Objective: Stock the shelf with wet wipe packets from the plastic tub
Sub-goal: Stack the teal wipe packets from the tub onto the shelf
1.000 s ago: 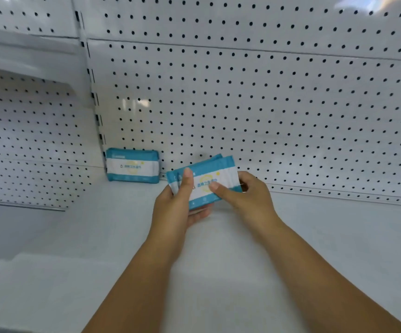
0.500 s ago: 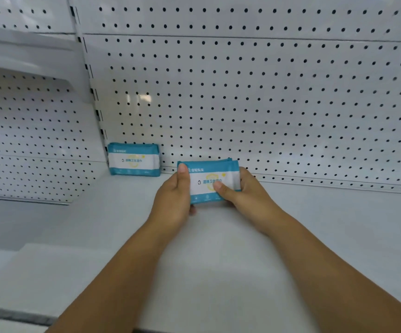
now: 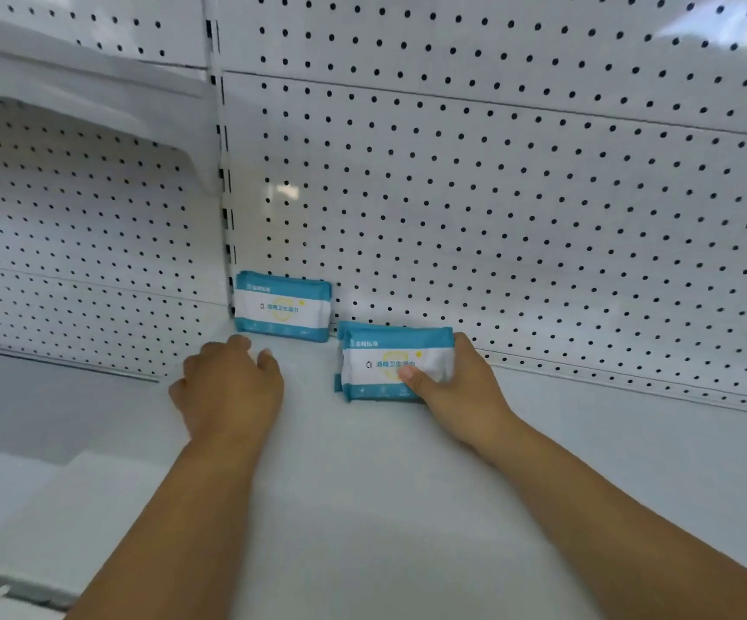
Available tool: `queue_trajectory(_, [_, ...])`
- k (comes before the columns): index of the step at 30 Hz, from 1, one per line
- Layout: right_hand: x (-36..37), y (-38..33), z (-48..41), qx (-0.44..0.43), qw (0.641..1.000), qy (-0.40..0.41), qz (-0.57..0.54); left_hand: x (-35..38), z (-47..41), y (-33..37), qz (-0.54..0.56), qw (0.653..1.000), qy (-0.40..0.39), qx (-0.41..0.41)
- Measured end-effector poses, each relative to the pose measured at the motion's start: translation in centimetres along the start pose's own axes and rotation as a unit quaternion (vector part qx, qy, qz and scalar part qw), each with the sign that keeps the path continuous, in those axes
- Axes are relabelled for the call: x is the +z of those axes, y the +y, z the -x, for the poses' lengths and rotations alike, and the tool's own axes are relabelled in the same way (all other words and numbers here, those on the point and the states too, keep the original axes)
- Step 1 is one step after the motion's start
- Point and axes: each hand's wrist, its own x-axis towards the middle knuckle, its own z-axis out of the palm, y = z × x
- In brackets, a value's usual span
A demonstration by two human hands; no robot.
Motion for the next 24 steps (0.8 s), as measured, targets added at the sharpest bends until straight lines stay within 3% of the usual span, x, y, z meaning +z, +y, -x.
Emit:
queue_trajectory(8, [4.1, -1.2, -5.6, 0.036, 0.994, 0.076, 0.067, 0.6, -0.1, -0.4, -0.116, 0.991, -0.067, 0.01])
queue_trajectory(14, [5.8, -0.8, -6.2, 0.022, 0.966, 0.104, 0.236, 1.0, -0.1, -0.1, -0.17, 0.98, -0.098, 0.023])
queue_trajectory(17, [5.7, -0.7, -6.2, 0.028, 0.968, 0.097, 0.23, 1.1, -0.1, -0.2, -0.179, 0.978, -0.104, 0.021])
queue_trajectory(20, [5.0, -0.4, -6.3, 0.064, 0.982, 0.102, 0.146, 1.1, -0.2, -0.1, -0.181, 0.978, -0.104, 0.022])
queue_trajectory(24, [3.5, 0.3, -6.4, 0.042, 0.986, 0.094, 0.129, 1.3, -0.3, -0.1, -0.177, 0.979, -0.099, 0.024])
